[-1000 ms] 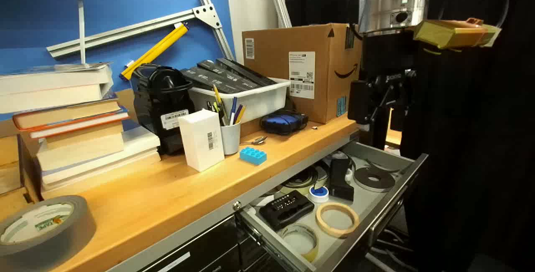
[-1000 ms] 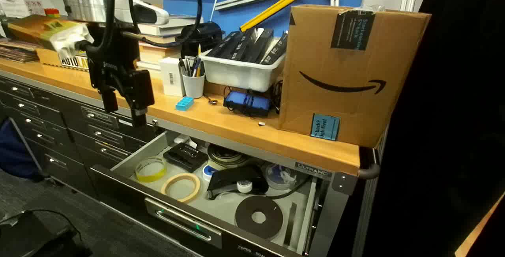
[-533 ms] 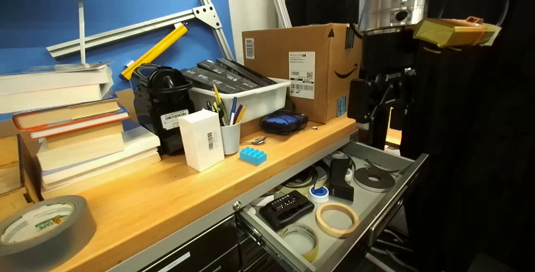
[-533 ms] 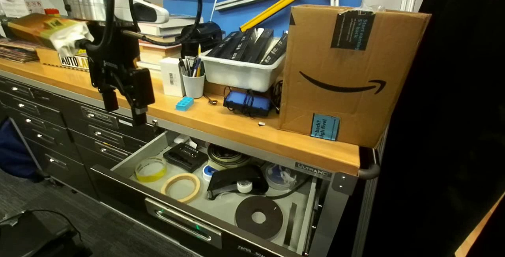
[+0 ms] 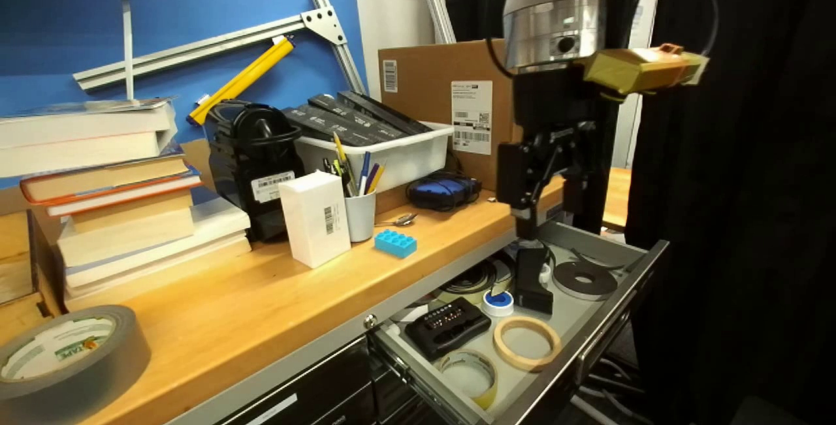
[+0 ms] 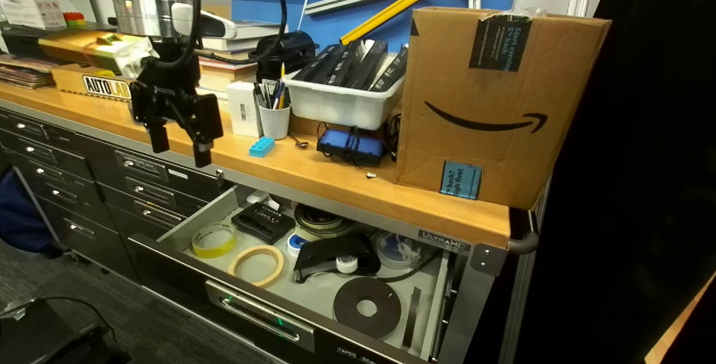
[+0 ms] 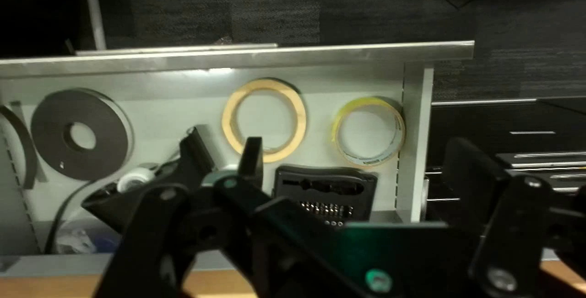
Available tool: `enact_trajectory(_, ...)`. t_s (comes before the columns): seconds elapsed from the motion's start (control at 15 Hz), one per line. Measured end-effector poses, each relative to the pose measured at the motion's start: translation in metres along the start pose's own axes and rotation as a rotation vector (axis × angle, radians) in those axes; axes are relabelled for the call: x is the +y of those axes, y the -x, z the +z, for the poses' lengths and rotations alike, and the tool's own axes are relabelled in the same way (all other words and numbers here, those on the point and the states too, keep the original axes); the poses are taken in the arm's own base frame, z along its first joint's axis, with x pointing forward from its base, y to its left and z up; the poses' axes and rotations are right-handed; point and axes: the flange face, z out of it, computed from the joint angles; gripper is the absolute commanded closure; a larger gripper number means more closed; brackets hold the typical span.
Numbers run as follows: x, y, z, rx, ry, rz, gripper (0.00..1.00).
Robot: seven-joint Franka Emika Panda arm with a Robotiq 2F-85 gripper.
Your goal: Put the blue lego brick in the open drawer then close the drawer
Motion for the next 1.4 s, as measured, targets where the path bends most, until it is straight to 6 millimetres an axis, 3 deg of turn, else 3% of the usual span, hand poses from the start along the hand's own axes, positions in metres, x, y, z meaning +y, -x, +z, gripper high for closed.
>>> enact_trajectory(0.33, -0.046, -0.084, 0.011, 0.094, -0.008, -0.016, 0.00)
enact_trajectory(0.6, -0.052, -0.143, 0.027, 0.101, -0.029, 0.006, 0.00)
enact_trajectory(0.87, -0.051, -0.188, 0.048, 0.074, -0.045, 0.013, 0.00)
enact_trajectory(0.93, -0.050, -0.196, 0.054, 0.064, -0.047, 0.015, 0.25)
enact_trajectory(1.0, -0.049, -0.204, 0.059, 0.050, -0.049, 0.015, 0.26)
enact_trajectory(1.2, -0.046, -0.219, 0.071, 0.028, -0.053, 0.020, 0.50)
enact_trajectory(1.4, -0.041, -0.222, 0.069, 0.036, -0.044, 0.026, 0.73)
